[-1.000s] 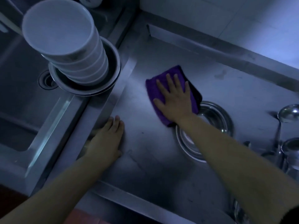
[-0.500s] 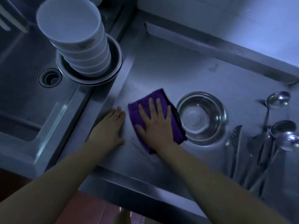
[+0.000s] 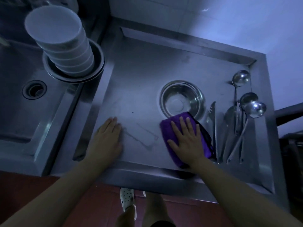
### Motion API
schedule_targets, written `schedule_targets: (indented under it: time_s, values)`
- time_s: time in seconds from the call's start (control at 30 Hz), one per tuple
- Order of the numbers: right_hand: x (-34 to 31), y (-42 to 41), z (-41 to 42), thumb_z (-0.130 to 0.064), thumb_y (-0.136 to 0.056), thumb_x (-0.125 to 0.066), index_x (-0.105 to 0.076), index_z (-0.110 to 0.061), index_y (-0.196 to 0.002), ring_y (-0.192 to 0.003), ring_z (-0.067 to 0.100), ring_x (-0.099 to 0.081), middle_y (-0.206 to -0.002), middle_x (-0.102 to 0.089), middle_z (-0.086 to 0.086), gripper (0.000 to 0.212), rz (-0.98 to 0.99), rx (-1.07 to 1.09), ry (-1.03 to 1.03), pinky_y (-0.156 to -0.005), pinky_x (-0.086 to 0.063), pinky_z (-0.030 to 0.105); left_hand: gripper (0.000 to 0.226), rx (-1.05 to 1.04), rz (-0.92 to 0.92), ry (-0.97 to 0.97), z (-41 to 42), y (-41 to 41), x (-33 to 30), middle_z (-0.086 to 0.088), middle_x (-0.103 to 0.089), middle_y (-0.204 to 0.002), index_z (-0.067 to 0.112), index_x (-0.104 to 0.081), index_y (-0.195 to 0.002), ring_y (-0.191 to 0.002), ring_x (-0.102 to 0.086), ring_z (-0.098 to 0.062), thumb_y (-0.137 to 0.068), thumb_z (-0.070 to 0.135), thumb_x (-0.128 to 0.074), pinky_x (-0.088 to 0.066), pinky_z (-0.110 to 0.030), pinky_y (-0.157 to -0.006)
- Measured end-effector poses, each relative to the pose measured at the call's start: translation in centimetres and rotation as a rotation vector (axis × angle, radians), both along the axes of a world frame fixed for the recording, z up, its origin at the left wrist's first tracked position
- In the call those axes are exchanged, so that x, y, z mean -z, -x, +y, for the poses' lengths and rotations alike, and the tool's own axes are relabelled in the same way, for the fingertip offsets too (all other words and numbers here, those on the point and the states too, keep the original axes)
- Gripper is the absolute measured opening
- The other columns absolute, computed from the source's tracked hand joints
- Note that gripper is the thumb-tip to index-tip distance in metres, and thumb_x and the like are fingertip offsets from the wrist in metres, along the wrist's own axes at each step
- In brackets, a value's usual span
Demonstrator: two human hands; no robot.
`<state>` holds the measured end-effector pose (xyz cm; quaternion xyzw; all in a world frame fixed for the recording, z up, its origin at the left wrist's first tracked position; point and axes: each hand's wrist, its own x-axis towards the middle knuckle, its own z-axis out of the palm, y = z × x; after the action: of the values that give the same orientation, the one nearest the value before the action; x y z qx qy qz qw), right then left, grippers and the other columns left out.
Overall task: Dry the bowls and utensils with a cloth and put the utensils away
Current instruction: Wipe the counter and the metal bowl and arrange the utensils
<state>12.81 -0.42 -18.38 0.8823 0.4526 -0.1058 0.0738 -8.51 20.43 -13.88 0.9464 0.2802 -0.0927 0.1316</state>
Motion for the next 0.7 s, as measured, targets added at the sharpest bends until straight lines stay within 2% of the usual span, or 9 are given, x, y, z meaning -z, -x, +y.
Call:
schedule_targets:
  time_s: [0.1,0.2,0.3,0.37,0.43,0.53,0.63,0.7]
  values:
    - [-0.1,0.1,-1.1,-0.064,-0.087,-0.018,0.004,-0.034,-0.15,-0.147,0.029,0.008,-0.16,-0.002,0.009,0.073,-0.007,0.118,0.042,-0.114,0.008,0.055,0.064,-0.026,0.006,0.002,0.3,1.9,-0.6,-0.018,-0.037,-0.148,-0.001,-0.045,-0.135,-0.14,-0.028,-0.032,-0.079,0.017,-0.069,-0.031,-0.047,-0.109]
    - [0.1,3.5,-0.8,-0.059,-0.092,-0.031,0.004,-0.031,-0.151,-0.144,0.031,0.02,-0.159,0.012,0.011,0.074,0.029,0.225,0.038,-0.112,0.012,0.056,0.058,-0.072,-0.049,0.021,0.9,4.6,-0.8,-0.021,-0.047,-0.139,-0.004,-0.052,-0.128,-0.134,-0.037,-0.037,-0.075,0.007,-0.072,-0.036,-0.052,-0.105]
    - [0.0,7.7,0.3,-0.056,-0.092,-0.031,0.016,-0.032,-0.147,-0.134,0.03,0.04,-0.15,0.031,0.01,0.077,0.109,0.108,0.06,-0.108,0.022,0.055,0.054,-0.104,-0.102,0.018,1.3,7.4,-0.7,-0.026,-0.056,-0.126,-0.009,-0.058,-0.118,-0.122,-0.048,-0.043,-0.066,-0.003,-0.075,-0.042,-0.054,-0.099]
    - [0.0,10.4,2.1,-0.055,-0.092,-0.027,0.024,-0.033,-0.144,-0.129,0.03,0.045,-0.151,0.032,0.011,0.076,0.162,-0.024,0.083,-0.106,0.025,0.055,0.045,-0.118,-0.134,-0.017,1.5,9.0,-0.9,-0.026,-0.059,-0.123,-0.009,-0.059,-0.117,-0.119,-0.051,-0.043,-0.073,-0.002,-0.065,-0.041,-0.051,-0.101]
    - [-0.2,12.9,4.5,-0.053,-0.094,-0.025,0.018,-0.033,-0.147,-0.129,0.029,0.045,-0.154,0.028,0.012,0.071,0.21,-0.133,0.076,-0.105,0.028,0.054,0.044,-0.128,-0.186,-0.048,1.6,10.5,-1.1,-0.026,-0.062,-0.117,-0.01,-0.061,-0.113,-0.117,-0.051,-0.04,-0.071,0.001,-0.054,-0.039,-0.046,-0.102]
    - [-0.5,16.3,8.7,-0.05,-0.097,-0.022,0.007,-0.034,-0.15,-0.13,0.026,0.043,-0.156,0.024,0.01,0.062,0.299,-0.26,0.036,-0.106,0.029,0.052,0.044,-0.211,-0.221,-0.051,1.7,12.5,-1.5,-0.027,-0.062,-0.116,-0.011,-0.06,-0.113,-0.117,-0.051,-0.043,-0.07,-0.003,-0.056,-0.04,-0.046,-0.1]
    - [-0.6,19.4,12.4,-0.048,-0.098,-0.019,0.001,-0.033,-0.151,-0.139,0.025,0.032,-0.158,0.02,0.008,0.058,0.362,-0.363,0.01,-0.108,0.027,0.052,0.045,-0.22,-0.222,-0.095,1.7,13.6,-2.0,-0.027,-0.064,-0.111,-0.012,-0.062,-0.109,-0.113,-0.053,-0.037,-0.068,0.003,-0.052,-0.033,-0.035,-0.101]
    - [-0.6,20.6,13.6,-0.048,-0.098,-0.019,-0.001,-0.033,-0.151,-0.142,0.025,0.027,-0.158,0.018,0.006,0.058,0.385,-0.41,0.011,-0.109,0.025,0.052,0.043,-0.186,-0.215,-0.129,1.5,13.8,-2.2,-0.027,-0.066,-0.106,-0.012,-0.064,-0.105,-0.107,-0.056,-0.036,-0.069,0.005,-0.049,-0.032,-0.034,-0.099]
